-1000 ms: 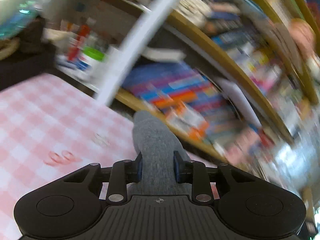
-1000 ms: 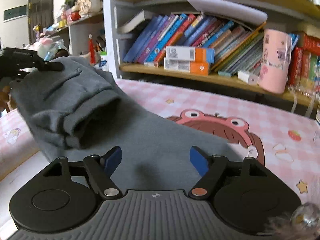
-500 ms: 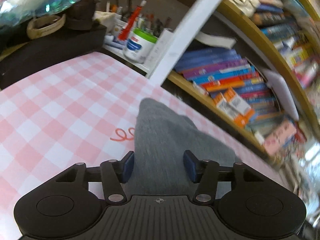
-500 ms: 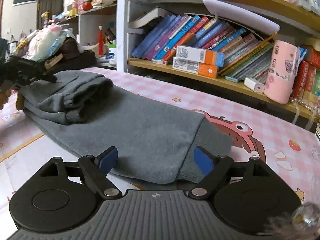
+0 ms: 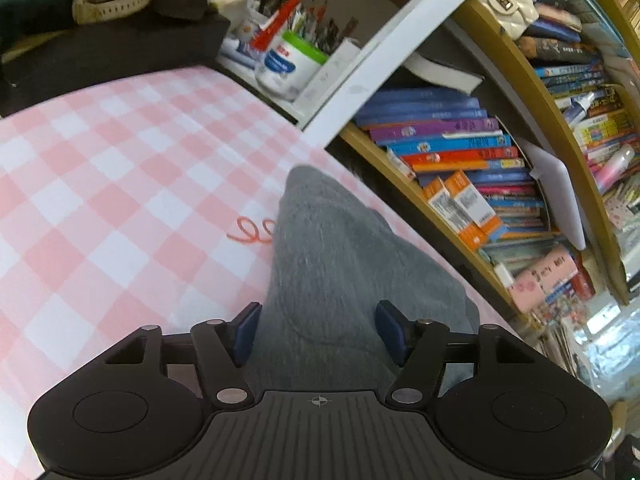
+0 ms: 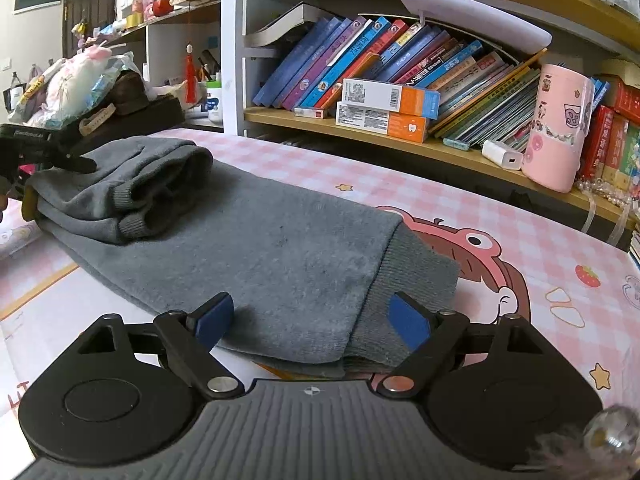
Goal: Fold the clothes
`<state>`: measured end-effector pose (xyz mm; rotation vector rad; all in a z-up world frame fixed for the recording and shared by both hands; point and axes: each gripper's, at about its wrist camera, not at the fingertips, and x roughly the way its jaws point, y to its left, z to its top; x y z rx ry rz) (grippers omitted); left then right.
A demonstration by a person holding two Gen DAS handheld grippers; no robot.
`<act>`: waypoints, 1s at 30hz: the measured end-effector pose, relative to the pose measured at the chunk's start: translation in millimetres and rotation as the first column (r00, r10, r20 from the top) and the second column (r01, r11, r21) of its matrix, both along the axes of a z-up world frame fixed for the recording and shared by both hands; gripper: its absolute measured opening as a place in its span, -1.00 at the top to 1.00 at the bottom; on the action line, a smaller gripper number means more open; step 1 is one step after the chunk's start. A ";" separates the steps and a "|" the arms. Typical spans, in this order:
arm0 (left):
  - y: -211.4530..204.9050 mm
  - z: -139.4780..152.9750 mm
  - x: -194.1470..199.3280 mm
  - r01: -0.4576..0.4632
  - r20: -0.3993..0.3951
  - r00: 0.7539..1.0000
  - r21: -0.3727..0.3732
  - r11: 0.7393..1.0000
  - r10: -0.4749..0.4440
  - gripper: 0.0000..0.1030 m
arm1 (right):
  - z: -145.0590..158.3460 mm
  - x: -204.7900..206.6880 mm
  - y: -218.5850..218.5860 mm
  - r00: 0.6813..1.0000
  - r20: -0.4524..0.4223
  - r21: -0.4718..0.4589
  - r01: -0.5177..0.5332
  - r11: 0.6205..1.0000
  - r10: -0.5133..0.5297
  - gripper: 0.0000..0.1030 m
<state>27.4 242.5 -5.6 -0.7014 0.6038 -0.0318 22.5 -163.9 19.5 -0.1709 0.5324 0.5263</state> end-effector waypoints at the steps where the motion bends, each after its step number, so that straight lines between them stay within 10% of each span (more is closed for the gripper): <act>1: -0.8 0.5 0.2 0.004 -0.002 1.000 0.004 1.000 -0.004 -0.13 | 0.0 0.0 0.1 1.000 0.000 0.000 0.000 1.000 0.000 -0.65; 5: -15.0 17.7 -10.0 0.031 0.068 0.997 0.078 0.996 -0.036 0.28 | 0.2 0.2 0.6 1.000 -0.003 0.002 0.000 1.000 0.000 -0.66; 10: -38.3 46.5 -28.0 0.057 0.187 0.978 0.203 0.978 -0.096 0.33 | -0.1 1.2 0.7 1.000 -0.008 0.004 0.001 1.000 0.000 -0.66; 13: -31.2 28.8 -16.7 0.024 0.061 0.997 0.221 0.975 -0.038 0.33 | -0.2 1.2 0.4 1.000 -0.006 0.003 0.000 1.000 0.000 -0.66; 22: -11.4 1.2 -12.9 -0.002 0.012 1.000 0.179 0.984 0.000 -0.18 | -1.1 0.6 -0.5 1.000 -0.006 0.007 -0.001 1.000 0.001 -0.67; 30: -40.2 31.3 -56.8 -0.124 0.202 0.978 0.395 0.910 0.046 -0.47 | 1.4 -0.6 -3.8 1.000 -0.015 0.050 0.002 0.999 -0.001 -0.67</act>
